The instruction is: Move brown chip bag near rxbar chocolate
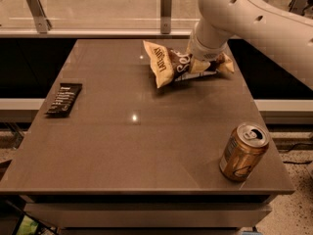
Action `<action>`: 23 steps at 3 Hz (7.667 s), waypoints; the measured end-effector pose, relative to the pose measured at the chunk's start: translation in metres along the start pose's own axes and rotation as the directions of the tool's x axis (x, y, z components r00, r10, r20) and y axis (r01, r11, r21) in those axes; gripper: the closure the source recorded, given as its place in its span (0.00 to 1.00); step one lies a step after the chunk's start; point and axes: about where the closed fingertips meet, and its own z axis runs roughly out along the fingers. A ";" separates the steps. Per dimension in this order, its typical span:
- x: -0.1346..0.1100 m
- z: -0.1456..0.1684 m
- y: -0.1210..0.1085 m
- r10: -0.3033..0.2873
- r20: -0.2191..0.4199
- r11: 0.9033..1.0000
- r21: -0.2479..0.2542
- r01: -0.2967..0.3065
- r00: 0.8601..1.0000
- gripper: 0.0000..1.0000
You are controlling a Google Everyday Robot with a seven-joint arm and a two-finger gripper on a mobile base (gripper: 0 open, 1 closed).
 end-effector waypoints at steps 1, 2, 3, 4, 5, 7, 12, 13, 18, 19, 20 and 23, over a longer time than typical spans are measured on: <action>0.000 0.001 0.001 -0.001 0.000 1.000 -0.002 0.001 1.000 0.91; -0.001 0.002 0.001 -0.002 0.000 1.000 -0.004 0.002 1.000 1.00; -0.004 -0.006 0.000 -0.005 0.004 1.000 -0.014 0.005 1.000 1.00; -0.010 -0.026 -0.004 -0.009 -0.011 1.000 -0.014 0.008 1.000 1.00; -0.018 -0.046 -0.008 -0.012 -0.031 1.000 -0.017 0.011 0.999 1.00; -0.036 -0.078 -0.012 -0.028 -0.052 1.000 -0.008 0.028 0.998 1.00; -0.125 -0.125 -0.012 -0.029 -0.093 0.999 -0.026 0.027 0.995 1.00; -0.135 -0.124 -0.008 -0.002 -0.105 1.000 -0.018 0.000 0.994 1.00; -0.224 -0.103 0.039 -0.006 -0.103 0.999 -0.042 0.002 0.995 1.00; -0.219 -0.075 0.046 0.006 -0.108 0.999 -0.043 -0.011 0.994 1.00; -0.216 -0.043 0.054 0.000 -0.079 0.998 -0.066 -0.005 0.997 1.00; -0.216 -0.042 0.054 0.000 -0.078 0.998 -0.062 -0.004 0.997 0.36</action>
Offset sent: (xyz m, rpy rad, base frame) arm -0.0001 0.0005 -0.0012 -0.0007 0.0020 0.0010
